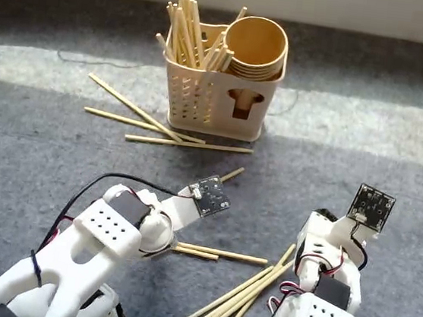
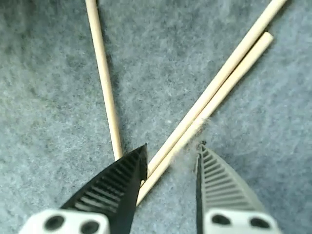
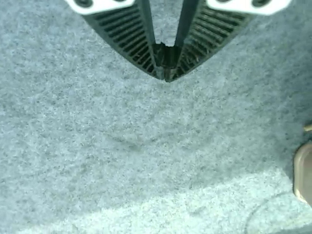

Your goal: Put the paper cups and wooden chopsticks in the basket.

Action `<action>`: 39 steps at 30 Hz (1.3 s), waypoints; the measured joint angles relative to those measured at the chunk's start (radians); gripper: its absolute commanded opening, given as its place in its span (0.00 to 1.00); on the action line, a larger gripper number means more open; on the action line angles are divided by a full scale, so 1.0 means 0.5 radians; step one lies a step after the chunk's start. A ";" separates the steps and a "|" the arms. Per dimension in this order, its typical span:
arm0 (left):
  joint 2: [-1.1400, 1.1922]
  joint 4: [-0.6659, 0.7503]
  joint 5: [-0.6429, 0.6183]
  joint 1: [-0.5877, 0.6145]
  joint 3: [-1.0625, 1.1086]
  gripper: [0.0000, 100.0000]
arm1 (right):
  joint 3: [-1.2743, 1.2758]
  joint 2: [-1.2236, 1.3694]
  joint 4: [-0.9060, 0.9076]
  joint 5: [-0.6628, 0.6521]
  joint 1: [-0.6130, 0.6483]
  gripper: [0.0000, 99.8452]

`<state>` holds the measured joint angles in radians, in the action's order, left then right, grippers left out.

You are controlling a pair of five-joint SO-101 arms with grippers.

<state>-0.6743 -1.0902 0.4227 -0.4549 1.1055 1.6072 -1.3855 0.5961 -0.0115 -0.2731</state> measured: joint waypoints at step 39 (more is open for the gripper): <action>0.773 0.077 -0.018 -0.221 -0.316 0.07 | 0.000 0.000 0.000 -0.012 0.000 0.01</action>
<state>-0.2877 -1.0518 0.4135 -0.5654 0.9475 1.6072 -1.3855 0.5961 -0.0176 -0.2731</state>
